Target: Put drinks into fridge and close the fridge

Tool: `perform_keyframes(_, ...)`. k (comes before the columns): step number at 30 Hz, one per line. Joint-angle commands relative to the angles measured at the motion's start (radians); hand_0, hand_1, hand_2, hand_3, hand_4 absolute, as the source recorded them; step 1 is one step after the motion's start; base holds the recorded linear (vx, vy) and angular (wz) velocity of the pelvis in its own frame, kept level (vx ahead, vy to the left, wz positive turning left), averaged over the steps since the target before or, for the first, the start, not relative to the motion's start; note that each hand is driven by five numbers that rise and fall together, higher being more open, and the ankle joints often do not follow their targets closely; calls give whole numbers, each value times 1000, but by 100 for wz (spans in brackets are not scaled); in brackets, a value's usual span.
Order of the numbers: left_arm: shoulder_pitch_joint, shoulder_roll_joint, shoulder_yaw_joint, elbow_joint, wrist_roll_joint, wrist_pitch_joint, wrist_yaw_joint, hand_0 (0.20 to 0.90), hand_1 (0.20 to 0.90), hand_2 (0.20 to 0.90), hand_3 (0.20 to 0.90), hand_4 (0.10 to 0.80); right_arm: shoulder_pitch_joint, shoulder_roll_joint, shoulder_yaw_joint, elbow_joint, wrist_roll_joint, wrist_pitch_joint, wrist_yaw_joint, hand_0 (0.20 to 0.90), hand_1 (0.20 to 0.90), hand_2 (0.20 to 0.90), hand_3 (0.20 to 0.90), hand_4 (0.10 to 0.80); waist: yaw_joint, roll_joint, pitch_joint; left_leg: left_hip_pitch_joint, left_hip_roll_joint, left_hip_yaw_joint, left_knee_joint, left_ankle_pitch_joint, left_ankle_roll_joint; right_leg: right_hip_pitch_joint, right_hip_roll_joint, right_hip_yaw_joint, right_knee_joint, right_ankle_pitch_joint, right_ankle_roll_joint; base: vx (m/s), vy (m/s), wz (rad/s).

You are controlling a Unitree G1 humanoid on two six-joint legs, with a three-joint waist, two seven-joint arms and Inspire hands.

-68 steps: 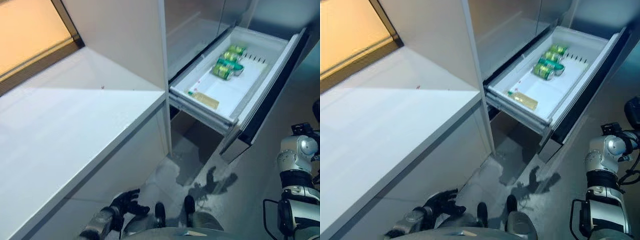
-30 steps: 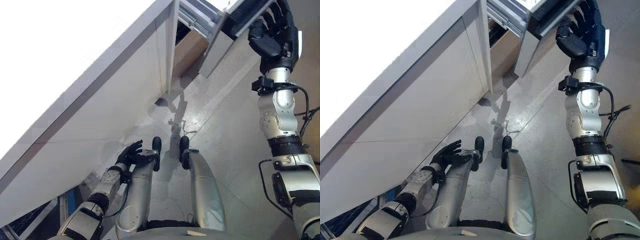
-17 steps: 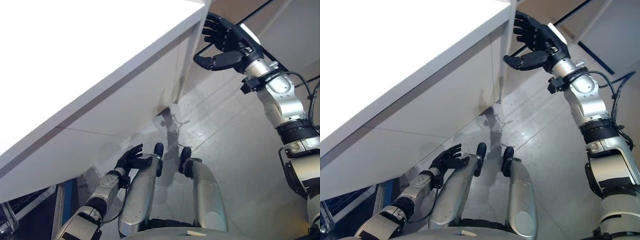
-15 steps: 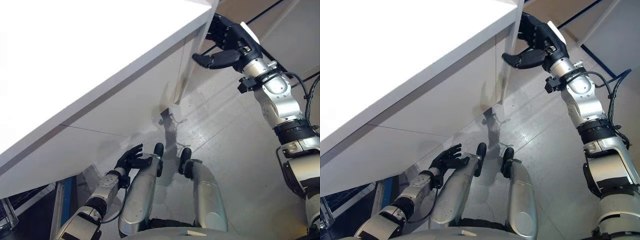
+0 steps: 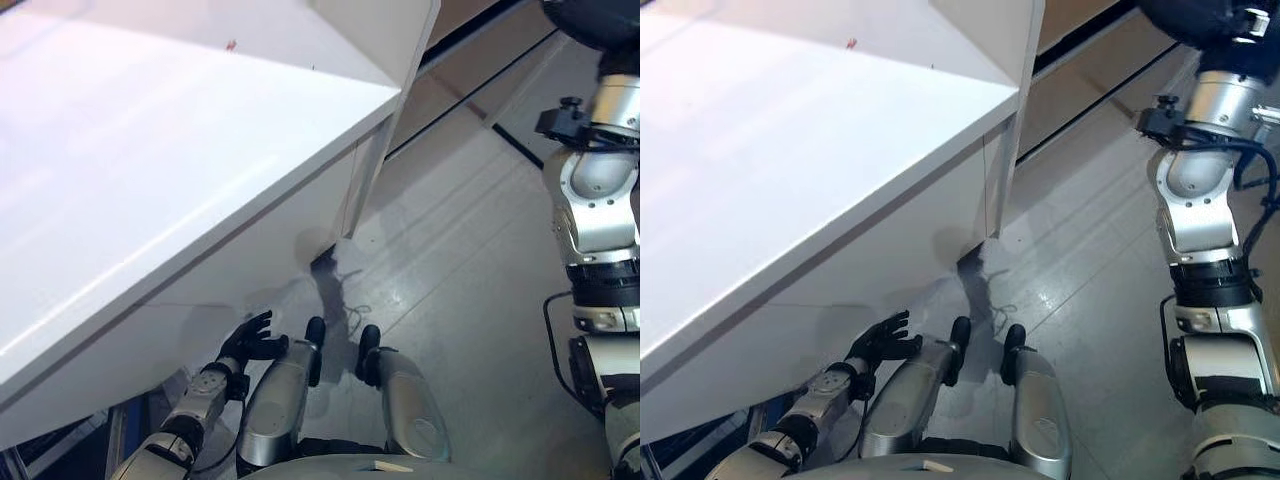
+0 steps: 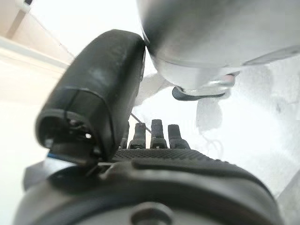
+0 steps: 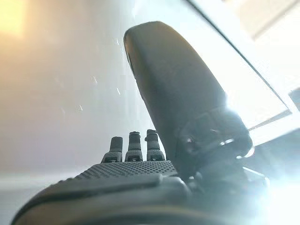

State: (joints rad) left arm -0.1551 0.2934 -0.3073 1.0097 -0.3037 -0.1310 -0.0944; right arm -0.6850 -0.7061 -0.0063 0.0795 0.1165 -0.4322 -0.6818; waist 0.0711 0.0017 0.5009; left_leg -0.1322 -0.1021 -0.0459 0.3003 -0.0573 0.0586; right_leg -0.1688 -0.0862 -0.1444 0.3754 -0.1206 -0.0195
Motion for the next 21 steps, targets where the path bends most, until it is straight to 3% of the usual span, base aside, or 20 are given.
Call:
perform_keyframes(1,121,11,-22,40,39,-11,1,900,900,900,900,800,60,29,-74,-47,-52,-143,-166,900,900,900,900,800,-14,-40,-241,33,3,55,-33,-55,2,76,-12,57,-173,107,70,0,-15,-11)
perform_keyframes(7,83,-16,-30,68,-17,16,39,900,900,900,900,800,202,174,-124,106,278,-243,-186,900,900,900,900,800,-41,-30,-332,131,23,79,-212,-3,-23,160,15,62,-329,151,73,-13,-10,-14)
perform_keyframes(12,63,-33,-29,129,-45,9,58,900,900,900,900,800,318,331,-198,405,752,-290,-8,900,900,900,900,800,-52,-13,-389,191,39,96,-314,31,-34,209,38,56,-403,171,67,-18,-27,-4)
perform_keyframes(16,67,-46,-14,155,-70,20,72,900,900,900,900,800,396,404,-201,599,855,-194,98,900,900,900,900,800,-56,-4,-415,220,46,110,-352,43,-40,234,51,53,-434,178,60,3,-6,2)
perform_keyframes(21,115,-73,57,206,-70,4,45,900,900,900,900,800,552,482,-88,949,634,41,361,900,900,900,900,800,-59,-8,-425,227,45,113,-359,51,-39,244,62,54,-446,179,51,-9,-18,4)
